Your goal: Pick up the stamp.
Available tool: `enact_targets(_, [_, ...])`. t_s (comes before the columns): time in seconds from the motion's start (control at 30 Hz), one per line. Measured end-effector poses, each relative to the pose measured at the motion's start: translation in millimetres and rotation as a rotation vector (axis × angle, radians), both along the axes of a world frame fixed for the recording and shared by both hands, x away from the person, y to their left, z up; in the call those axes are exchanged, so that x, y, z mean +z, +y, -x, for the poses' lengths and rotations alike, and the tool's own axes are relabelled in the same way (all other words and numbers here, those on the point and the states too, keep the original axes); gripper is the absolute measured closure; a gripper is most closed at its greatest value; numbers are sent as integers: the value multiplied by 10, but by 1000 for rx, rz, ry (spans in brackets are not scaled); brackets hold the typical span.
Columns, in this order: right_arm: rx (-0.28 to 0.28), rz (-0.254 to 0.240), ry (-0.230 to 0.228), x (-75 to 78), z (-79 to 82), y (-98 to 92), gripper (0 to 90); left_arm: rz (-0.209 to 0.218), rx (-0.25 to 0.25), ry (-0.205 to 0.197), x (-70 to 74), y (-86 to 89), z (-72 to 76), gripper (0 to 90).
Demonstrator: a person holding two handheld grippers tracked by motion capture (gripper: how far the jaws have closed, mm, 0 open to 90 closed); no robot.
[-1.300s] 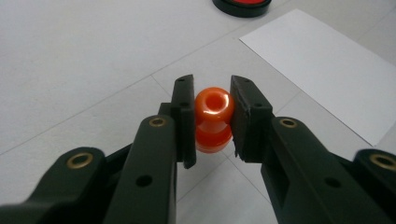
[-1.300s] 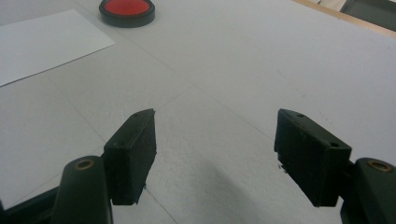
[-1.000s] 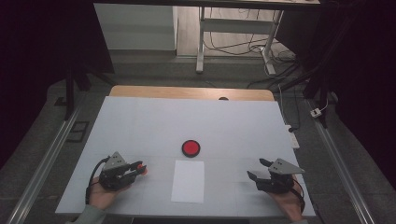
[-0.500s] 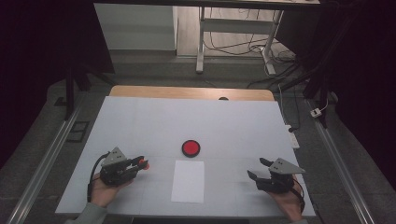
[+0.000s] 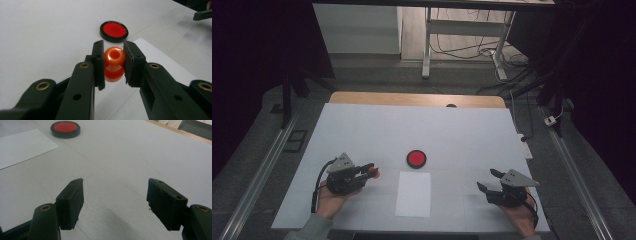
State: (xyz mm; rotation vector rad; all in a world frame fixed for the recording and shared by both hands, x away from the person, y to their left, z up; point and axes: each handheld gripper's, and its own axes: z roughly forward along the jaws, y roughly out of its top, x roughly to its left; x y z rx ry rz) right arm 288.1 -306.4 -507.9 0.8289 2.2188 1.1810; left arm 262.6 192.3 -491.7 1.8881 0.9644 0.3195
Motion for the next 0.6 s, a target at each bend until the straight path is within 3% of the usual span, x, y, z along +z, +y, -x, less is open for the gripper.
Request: enact_targets(0.6, [2, 4, -2, -1, -2, 3, 294, 22, -46, -21, 115, -179, -107, 723])
